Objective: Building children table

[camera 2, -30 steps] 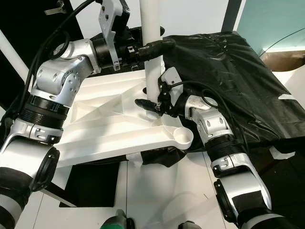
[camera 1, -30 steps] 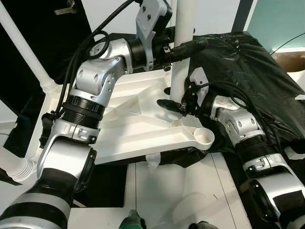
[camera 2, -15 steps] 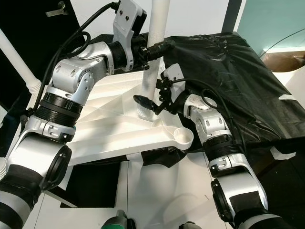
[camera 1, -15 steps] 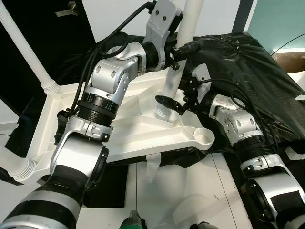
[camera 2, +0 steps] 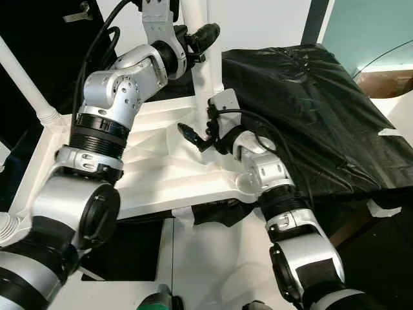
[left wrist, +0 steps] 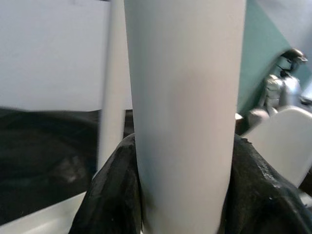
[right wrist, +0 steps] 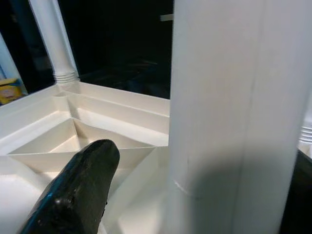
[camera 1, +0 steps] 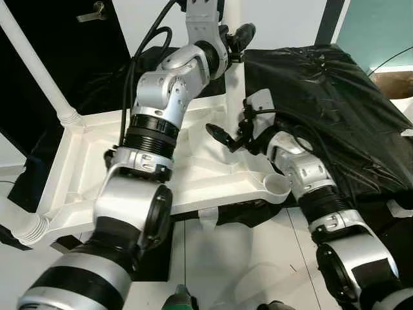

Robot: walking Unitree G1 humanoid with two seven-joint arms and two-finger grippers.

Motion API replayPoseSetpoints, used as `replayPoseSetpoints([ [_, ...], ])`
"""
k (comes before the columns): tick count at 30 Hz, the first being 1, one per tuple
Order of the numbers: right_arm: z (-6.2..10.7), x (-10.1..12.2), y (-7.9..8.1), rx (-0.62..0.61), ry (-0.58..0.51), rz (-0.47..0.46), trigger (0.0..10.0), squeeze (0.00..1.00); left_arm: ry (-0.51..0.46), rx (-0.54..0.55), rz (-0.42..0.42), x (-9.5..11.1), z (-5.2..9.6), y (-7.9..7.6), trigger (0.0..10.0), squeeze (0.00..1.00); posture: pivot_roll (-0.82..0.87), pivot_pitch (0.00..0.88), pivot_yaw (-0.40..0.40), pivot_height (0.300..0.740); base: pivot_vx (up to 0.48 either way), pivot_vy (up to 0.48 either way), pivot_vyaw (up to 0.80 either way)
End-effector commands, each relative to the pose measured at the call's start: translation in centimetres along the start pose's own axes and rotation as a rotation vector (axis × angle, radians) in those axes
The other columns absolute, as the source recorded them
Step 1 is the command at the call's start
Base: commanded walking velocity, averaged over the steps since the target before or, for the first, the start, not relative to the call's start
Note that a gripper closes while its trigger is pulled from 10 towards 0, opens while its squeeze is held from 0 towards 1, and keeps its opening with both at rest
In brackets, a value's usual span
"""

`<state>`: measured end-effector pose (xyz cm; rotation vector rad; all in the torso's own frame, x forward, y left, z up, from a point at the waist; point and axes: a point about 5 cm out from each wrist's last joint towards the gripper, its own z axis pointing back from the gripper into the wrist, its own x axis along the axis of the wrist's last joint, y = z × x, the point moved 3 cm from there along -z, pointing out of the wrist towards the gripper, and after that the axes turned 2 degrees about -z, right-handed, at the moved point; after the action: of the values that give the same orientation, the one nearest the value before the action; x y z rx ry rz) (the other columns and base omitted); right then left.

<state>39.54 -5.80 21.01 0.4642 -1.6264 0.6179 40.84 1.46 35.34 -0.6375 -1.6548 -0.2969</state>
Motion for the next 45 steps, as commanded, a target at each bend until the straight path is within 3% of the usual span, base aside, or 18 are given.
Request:
replayPoseSetpoints([
  [1, -0.9, 0.4, 0.6, -0.04, -0.012, -0.002, 10.0, 0.0, -0.038, 0.013, 0.063, 0.9, -0.3, -0.9, 10.0, 0.0, 0.06, 0.011, 0.048, 0.74, 0.0, 0.0, 0.0],
  [16, -1.9, 1.3, 0.9, -0.131, 0.013, -0.045, 10.0, 0.0, -0.018, 0.078, 0.114, -1.7, -0.3, -2.1, 10.0, 0.0, 0.05, 0.029, 0.052, 0.74, 0.0, 0.0, 0.0],
  [17, -1.9, 1.3, 1.0, -0.119, 0.028, -0.036, 6.4, 0.0, -0.019, 0.076, 0.112, -2.0, -0.2, -2.3, 10.0, 0.0, 0.05, 0.028, 0.053, 0.74, 0.0, 0.0, 0.0],
  [18, -1.9, 1.3, 1.0, -0.112, 0.039, -0.032, 6.4, 0.0, -0.02, 0.076, 0.111, -2.1, -0.1, -2.5, 10.0, 0.0, 0.05, 0.028, 0.053, 0.74, 0.0, 0.0, 0.0],
  [19, -1.8, 1.2, 1.1, -0.101, 0.052, -0.024, 4.8, 0.0, -0.022, 0.074, 0.118, -2.2, -0.1, -2.7, 10.0, 0.0, 0.05, 0.028, 0.051, 0.74, 0.0, 0.0, 0.0],
  [20, -1.8, 1.1, 1.2, -0.093, 0.061, -0.02, 4.8, 0.0, -0.023, 0.072, 0.124, -2.2, 0.0, -2.9, 10.0, 0.0, 0.05, 0.028, 0.051, 0.74, 0.0, 0.0, 0.0],
  [21, -1.8, 1.0, 1.2, -0.09, 0.072, -0.023, 2.4, 0.0, -0.024, 0.07, 0.124, -2.3, 0.0, -3.1, 10.0, 0.0, 0.05, 0.027, 0.05, 0.74, 0.0, 0.0, 0.0],
  [22, -1.8, 1.0, 1.2, -0.09, 0.081, -0.027, 2.4, 0.0, -0.024, 0.071, 0.124, -2.3, 0.0, -3.2, 10.0, 0.0, 0.05, 0.027, 0.05, 0.74, 0.0, 0.0, 0.0],
  [23, -1.8, 0.9, 1.2, -0.091, 0.086, -0.028, 1.1, 0.0, -0.025, 0.071, 0.123, -2.3, -0.1, -3.3, 10.0, 0.0, 0.05, 0.027, 0.05, 0.74, 0.0, 0.0, 0.0],
  [25, -1.7, 0.9, 1.2, -0.092, 0.089, -0.028, 1.1, 0.0, -0.026, 0.07, 0.123, -2.3, -0.1, -3.4, 10.0, 0.0, 0.05, 0.027, 0.05, 0.74, 0.0, 0.0, 0.0],
  [26, -1.7, 0.9, 1.1, -0.094, 0.098, -0.039, 0.0, 0.0, -0.026, 0.07, 0.124, -2.3, -0.1, -3.5, 10.0, 0.0, 0.05, 0.027, 0.05, 0.74, 0.0, 0.0, 0.0],
  [38, -1.2, 0.9, -0.2, -0.107, 0.151, -0.061, 0.0, 0.0, -0.043, 0.052, 0.099, -2.4, 0.1, -4.5, 10.0, 0.0, 0.05, 0.025, 0.041, 0.74, 0.0, 0.0, 0.0],
  [39, -1.2, 1.0, -0.3, -0.11, 0.152, -0.062, 3.0, 0.0, -0.044, 0.048, 0.099, -2.4, 0.1, -4.5, 10.0, 0.0, 0.05, 0.025, 0.041, 0.74, 0.0, 0.0, 0.0],
  [40, -1.2, 1.0, -0.3, -0.11, 0.152, -0.062, 3.0, 0.0, -0.044, 0.048, 0.099, -2.4, 0.1, -4.5, 10.0, 0.0, 0.05, 0.025, 0.041, 0.74, 0.0, 0.0, 0.0],
  [41, -1.2, 0.9, -0.5, -0.115, 0.156, -0.061, 10.0, 0.0, -0.05, 0.04, 0.097, -2.4, 0.1, -4.5, 10.0, 0.9, 0.05, 0.023, 0.042, 0.74, 0.0, 0.0, 0.0],
  [42, -1.2, 0.9, -0.5, -0.115, 0.156, -0.061, 10.0, 0.0, -0.05, 0.04, 0.097, -2.4, 0.1, -4.5, 10.0, 0.9, 0.05, 0.023, 0.042, 0.74, 0.0, 0.0, 0.0],
  [43, -1.1, 0.9, -0.7, -0.12, 0.159, -0.06, 10.0, 0.0, -0.056, 0.03, 0.096, -2.4, 0.1, -4.5, 10.0, 1.0, 0.05, 0.023, 0.044, 0.74, 0.0, 0.0, 0.0],
  [45, -1.1, 0.9, -0.7, -0.12, 0.159, -0.06, 10.0, 0.0, -0.056, 0.03, 0.096, -2.4, 0.1, -4.5, 10.0, 1.0, 0.05, 0.023, 0.044, 0.74, 0.0, 0.0, 0.0],
])
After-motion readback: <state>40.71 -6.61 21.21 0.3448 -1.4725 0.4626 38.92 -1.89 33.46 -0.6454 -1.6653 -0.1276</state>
